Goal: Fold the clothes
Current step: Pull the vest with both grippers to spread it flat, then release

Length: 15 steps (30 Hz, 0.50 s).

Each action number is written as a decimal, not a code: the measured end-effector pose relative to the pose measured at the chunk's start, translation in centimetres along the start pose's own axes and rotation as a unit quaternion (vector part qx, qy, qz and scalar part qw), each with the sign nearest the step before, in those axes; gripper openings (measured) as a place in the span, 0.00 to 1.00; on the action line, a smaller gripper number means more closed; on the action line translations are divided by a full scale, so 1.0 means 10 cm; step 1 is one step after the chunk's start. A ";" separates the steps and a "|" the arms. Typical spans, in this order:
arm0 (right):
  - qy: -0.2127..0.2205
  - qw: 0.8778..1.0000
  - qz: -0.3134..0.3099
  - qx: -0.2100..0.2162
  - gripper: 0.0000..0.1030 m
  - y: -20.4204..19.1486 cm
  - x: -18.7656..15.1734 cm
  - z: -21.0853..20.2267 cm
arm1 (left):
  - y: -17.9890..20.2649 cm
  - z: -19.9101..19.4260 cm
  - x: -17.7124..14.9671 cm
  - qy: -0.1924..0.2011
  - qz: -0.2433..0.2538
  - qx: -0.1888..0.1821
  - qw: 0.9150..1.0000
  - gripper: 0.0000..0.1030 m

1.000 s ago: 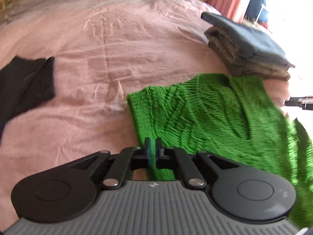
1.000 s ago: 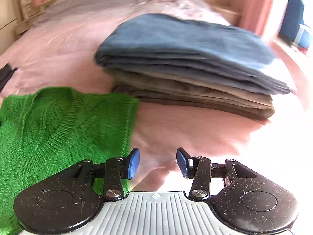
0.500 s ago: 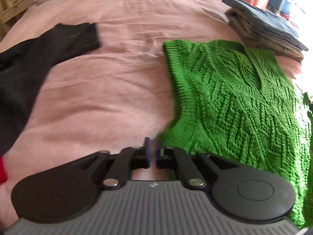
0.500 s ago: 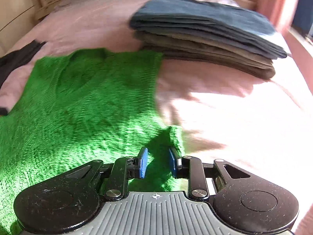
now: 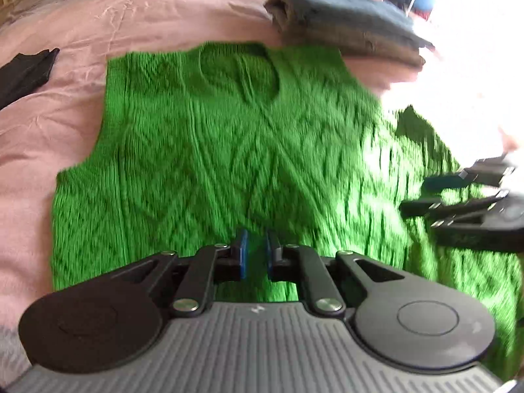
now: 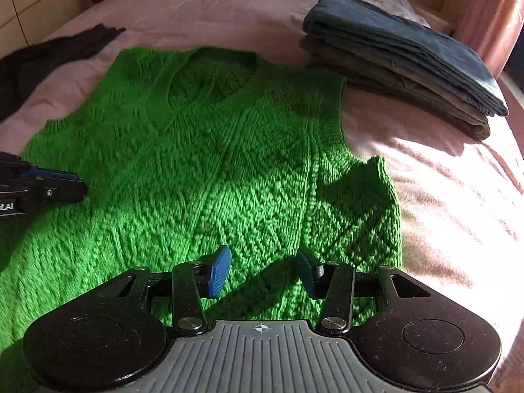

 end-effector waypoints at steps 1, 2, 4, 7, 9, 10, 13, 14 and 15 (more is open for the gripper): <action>-0.007 1.000 -0.013 -0.005 0.46 -0.03 -0.10 -0.05 | 0.02 -0.08 -0.17 -0.005 0.009 0.007 1.000 0.07; -0.014 1.000 -0.023 -0.009 0.46 -0.06 -0.21 -0.11 | 0.02 -0.16 -0.33 -0.013 0.012 0.012 1.000 0.07; -0.034 0.999 -0.029 -0.001 0.46 -0.13 -0.53 -0.31 | 0.00 -0.41 -0.75 -0.036 0.017 0.022 0.999 0.07; -0.068 0.996 -0.054 0.005 0.46 -0.27 -1.02 -0.65 | -0.07 -0.85 -1.25 -0.051 0.006 0.045 0.998 0.06; -0.079 0.995 -0.059 0.012 0.46 -0.33 -1.25 -0.87 | -0.09 -1.06 -1.42 -0.060 -0.009 0.057 0.997 0.05; -0.085 0.995 -0.059 0.016 0.46 -0.35 -1.34 -0.96 | -0.09 -1.17 -1.44 -0.059 -0.016 0.061 0.996 0.05; -0.086 0.995 -0.045 0.025 0.46 -0.39 -1.32 -1.13 | -0.13 -1.30 -1.34 -0.040 -0.034 0.071 0.996 0.08; -0.073 0.996 -0.034 0.031 0.46 -0.39 -1.25 -1.18 | -0.15 -1.33 -1.29 -0.031 -0.040 0.075 0.996 0.08; -0.056 0.997 -0.024 0.036 0.46 -0.40 -1.16 -1.22 | -0.16 -1.36 -1.24 -0.023 -0.046 0.080 0.995 0.08</action>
Point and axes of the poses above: each gripper's, at about its wrist camera, not at the fingertips, and z roughly the way its jaws point, y to its right, x to its top, the point moved 9 cm from there along z, roughly the way its jaws point, and after that the axes turned 11 degrees about -z, right-handed, at the moved point
